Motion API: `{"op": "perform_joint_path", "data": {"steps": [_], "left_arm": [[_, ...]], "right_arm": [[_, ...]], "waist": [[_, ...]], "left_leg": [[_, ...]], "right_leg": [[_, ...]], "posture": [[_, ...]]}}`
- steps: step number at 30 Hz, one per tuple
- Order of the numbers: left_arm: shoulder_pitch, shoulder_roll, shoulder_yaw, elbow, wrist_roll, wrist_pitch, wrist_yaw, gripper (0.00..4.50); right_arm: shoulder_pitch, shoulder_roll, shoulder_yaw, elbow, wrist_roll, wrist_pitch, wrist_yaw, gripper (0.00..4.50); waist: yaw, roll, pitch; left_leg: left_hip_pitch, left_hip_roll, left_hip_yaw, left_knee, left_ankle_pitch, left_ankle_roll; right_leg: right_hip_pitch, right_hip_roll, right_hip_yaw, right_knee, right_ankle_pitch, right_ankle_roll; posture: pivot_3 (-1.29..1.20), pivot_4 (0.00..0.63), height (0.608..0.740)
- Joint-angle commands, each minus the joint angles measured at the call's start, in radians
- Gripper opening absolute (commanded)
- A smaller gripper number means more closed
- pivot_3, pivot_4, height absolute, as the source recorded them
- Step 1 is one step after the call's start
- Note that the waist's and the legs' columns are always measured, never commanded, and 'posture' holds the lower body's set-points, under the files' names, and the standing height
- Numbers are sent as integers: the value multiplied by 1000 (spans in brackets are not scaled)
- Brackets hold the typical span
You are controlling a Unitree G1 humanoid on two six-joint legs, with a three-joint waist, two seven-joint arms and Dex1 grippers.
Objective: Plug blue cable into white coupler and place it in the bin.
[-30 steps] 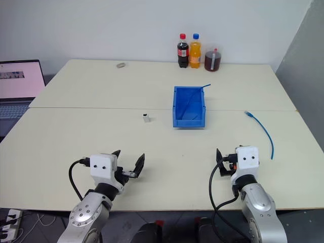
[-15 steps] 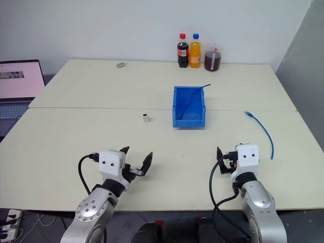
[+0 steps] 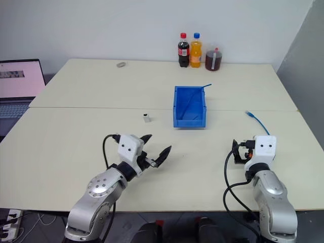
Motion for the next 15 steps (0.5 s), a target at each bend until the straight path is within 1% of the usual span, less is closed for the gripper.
{"op": "perform_joint_path", "data": {"steps": [1,5,7,10,15], "left_arm": [[-79,-22,2,0,-87,96,-32,4500],[-171,-1,-10,15,-160,158,-112,4500],[-214,21,-34,24,-188,184,-166,4500],[-262,34,-65,30,-215,196,-216,4500],[-328,33,-93,63,-224,189,-245,4500]], "right_arm": [[-65,-112,-84,63,71,141,71,4438],[-87,-278,-92,147,94,240,160,4438],[-100,-360,-87,210,78,247,189,4438],[-153,-430,-121,300,88,229,223,4438],[-234,-506,-119,440,88,197,274,4438]], "waist": [[0,0,0],[1,0,1],[0,0,1],[-3,0,1],[-3,-1,1]], "left_leg": [[0,0,0,1,0,0],[0,-1,0,1,0,0],[0,-1,0,0,0,0],[0,-1,2,0,0,1],[1,0,4,1,0,1]], "right_leg": [[0,0,0,0,0,0],[0,0,0,1,0,0],[0,0,0,0,0,0],[0,0,2,0,0,0],[0,1,4,0,0,1]], "posture": [[0,150,740],[0,150,740],[0,150,740],[0,150,740],[0,150,740]]}}
